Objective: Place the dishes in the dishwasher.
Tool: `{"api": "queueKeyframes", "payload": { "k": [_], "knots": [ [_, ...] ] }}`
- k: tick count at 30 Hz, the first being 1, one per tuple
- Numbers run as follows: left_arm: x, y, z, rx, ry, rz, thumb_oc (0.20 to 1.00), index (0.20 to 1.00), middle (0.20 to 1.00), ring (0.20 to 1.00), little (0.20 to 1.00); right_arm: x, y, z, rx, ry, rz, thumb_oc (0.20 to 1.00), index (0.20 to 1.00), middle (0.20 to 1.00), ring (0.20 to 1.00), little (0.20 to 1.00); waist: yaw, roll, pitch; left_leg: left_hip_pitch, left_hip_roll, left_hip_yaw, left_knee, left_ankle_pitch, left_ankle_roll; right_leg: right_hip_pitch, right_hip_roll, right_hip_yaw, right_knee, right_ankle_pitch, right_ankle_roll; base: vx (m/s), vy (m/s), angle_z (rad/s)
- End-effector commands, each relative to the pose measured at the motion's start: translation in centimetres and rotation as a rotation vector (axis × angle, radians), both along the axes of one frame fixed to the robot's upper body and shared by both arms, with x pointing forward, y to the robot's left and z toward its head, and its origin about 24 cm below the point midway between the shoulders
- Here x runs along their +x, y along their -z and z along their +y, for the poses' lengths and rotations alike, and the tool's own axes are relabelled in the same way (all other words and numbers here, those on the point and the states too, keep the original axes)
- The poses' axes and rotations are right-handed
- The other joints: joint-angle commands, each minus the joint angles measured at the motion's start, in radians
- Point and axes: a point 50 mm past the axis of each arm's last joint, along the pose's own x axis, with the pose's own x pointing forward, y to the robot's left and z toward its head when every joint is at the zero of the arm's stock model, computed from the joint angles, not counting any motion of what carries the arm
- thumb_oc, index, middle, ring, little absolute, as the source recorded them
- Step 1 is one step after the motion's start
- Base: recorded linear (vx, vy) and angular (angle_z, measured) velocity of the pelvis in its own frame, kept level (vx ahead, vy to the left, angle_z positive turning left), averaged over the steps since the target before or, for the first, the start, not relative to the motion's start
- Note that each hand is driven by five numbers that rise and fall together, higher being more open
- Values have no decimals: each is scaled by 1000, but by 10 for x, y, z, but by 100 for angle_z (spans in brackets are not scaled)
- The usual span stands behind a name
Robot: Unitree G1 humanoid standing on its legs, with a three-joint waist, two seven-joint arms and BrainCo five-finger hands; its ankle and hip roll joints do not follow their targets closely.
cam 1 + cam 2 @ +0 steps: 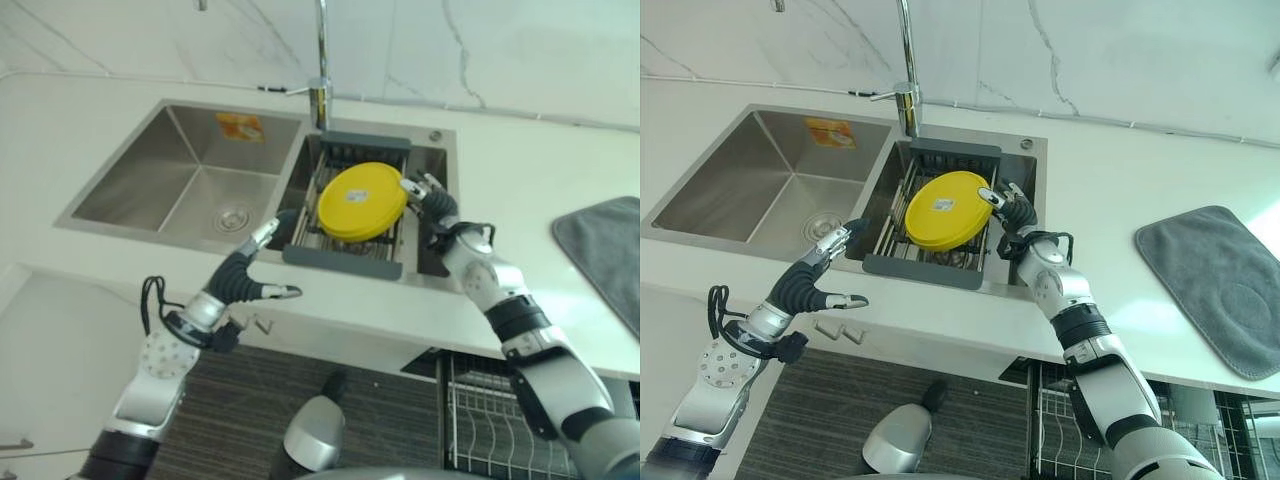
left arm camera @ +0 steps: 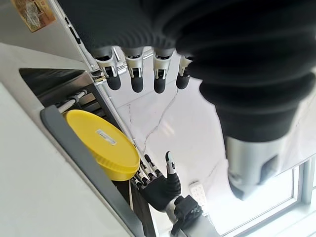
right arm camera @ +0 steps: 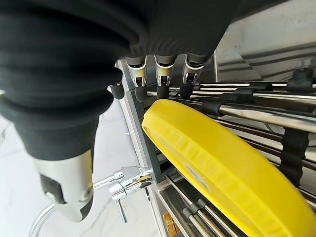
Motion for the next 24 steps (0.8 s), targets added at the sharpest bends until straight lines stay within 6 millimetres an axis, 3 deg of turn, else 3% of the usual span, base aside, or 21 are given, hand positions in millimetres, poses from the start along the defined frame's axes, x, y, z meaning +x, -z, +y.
{"api": "queueKeyframes", "payload": {
  "k": [1,24],
  "knots": [
    [-9,4,-7,17,59,5,1000,1000,1000,1000,1000,-6,-54,23,2,-120,-240,1000,1000,1000,1000,1000,16,19,-82,33,37,-23,-60,-53,-3,-12,-30,37,109,-55,-7,0,0,0],
    [-11,4,-8,27,56,17,1000,1000,1000,1000,1000,-21,-86,49,41,-269,-364,1000,1000,1000,1000,1000,18,10,-87,41,39,-25,-58,-55,-3,-7,-28,33,114,-60,-11,0,0,0]
  ]
}}
